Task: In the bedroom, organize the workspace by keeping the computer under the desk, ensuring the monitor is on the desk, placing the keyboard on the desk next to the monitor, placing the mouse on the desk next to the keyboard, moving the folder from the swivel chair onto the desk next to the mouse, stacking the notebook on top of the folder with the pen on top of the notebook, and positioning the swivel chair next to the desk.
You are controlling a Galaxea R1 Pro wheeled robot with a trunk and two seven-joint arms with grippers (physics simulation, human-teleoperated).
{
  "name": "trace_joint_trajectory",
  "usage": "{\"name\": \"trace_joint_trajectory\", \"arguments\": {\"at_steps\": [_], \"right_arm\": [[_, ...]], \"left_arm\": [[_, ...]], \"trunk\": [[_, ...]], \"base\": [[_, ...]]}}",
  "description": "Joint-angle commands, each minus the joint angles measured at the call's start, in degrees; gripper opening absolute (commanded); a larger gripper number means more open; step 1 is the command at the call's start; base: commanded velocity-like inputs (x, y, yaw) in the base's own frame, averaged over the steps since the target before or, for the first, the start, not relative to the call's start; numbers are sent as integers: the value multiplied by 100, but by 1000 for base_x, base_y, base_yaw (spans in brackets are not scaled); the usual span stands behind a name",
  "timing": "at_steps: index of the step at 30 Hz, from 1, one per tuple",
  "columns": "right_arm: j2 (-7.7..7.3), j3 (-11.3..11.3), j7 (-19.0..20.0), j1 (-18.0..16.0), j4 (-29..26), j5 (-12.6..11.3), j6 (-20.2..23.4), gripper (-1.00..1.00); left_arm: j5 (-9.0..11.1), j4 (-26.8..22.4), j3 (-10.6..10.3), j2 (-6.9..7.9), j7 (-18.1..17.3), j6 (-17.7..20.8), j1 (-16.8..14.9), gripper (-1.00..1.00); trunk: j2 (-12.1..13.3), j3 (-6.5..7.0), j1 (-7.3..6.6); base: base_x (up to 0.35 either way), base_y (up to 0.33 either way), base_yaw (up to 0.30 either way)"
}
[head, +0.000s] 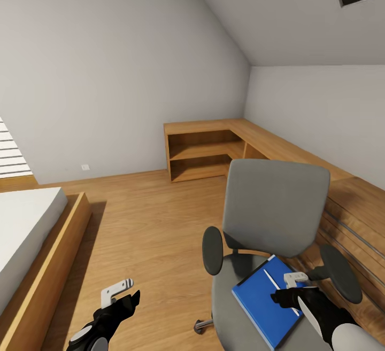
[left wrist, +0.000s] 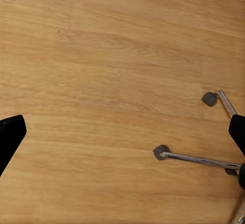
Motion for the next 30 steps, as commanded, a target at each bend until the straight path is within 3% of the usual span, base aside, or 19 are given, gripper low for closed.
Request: {"name": "trace_joint_trajectory", "arguments": {"at_steps": [1, 7, 13, 30], "right_arm": [[-4, 22, 19, -1, -12, 20, 32, 100], [-1, 22, 16, -1, -12, 20, 33, 100], [0, 22, 16, -1, -12, 20, 33, 100], [0, 22, 18, -1, -12, 24, 31, 100]], "left_arm": [[59, -9, -14, 6, 58, 7, -3, 100], [62, -9, -14, 3, 60, 7, -3, 100], [61, -9, -14, -2, 76, 7, -3, 100], [68, -9, -14, 0, 66, 7, -3, 100]], "trunk": [[-3, -5, 0], [-3, -5, 0], [-244, -113, 132], [-244, -113, 132]], "base": [[0, 0, 0], [0, 0, 0], [0, 0, 0], [0, 0, 0]]}}
